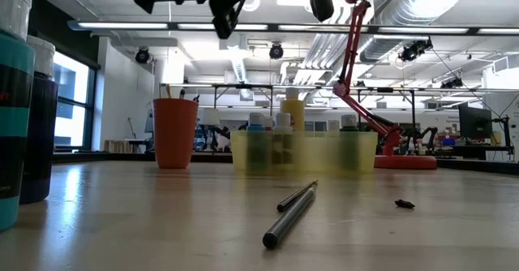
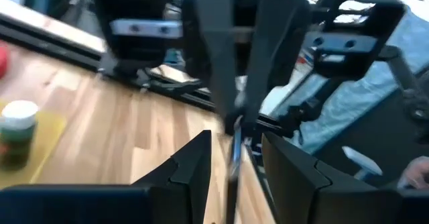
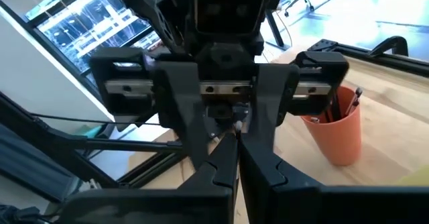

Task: Pick & Place Paint Supplies
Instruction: Put the silver paintbrush into the orange cup

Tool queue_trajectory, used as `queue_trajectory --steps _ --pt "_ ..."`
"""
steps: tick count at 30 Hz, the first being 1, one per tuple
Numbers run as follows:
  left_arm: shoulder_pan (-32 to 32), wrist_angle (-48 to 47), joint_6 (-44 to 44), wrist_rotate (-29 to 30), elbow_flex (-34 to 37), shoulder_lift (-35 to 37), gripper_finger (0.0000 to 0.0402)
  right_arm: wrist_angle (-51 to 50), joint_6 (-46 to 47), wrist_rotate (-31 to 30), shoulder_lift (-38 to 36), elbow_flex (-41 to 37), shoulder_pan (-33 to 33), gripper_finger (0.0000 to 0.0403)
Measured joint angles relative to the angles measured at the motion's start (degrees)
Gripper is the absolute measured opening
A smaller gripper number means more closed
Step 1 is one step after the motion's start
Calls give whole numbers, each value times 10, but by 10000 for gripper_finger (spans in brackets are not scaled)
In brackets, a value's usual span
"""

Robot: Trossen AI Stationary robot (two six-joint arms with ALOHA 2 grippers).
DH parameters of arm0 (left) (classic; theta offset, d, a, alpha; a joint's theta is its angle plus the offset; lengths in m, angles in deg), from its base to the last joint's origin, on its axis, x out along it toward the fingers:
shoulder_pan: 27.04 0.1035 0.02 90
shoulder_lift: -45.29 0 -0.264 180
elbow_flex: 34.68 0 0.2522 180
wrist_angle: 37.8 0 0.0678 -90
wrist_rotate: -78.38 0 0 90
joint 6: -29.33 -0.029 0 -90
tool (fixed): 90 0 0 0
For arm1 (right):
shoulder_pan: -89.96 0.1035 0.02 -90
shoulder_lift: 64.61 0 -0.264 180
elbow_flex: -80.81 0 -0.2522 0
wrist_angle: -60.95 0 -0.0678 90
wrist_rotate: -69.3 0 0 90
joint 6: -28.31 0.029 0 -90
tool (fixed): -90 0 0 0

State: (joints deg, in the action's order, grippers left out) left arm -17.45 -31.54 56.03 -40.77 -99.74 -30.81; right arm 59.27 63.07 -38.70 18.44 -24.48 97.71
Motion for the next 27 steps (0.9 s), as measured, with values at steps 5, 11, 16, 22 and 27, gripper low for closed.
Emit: queue_trajectory --steps 5,11,16,22,27 --pt "1 -27 -7 -21 -24 -22 131 2 -5 0 0 0 0 3" --pt "1 -45 -10 -21 -27 -23 131 1 -14 0 0 0 0 3" --pt "1 -44 -14 -21 -27 -23 109 1 -16 0 0 0 0 3" --pt "1 -37 -14 -22 -27 -23 38 1 -16 0 0 0 0 3" --pt "1 -34 -20 -21 -27 -23 11 1 -16 3 0 0 0 3"
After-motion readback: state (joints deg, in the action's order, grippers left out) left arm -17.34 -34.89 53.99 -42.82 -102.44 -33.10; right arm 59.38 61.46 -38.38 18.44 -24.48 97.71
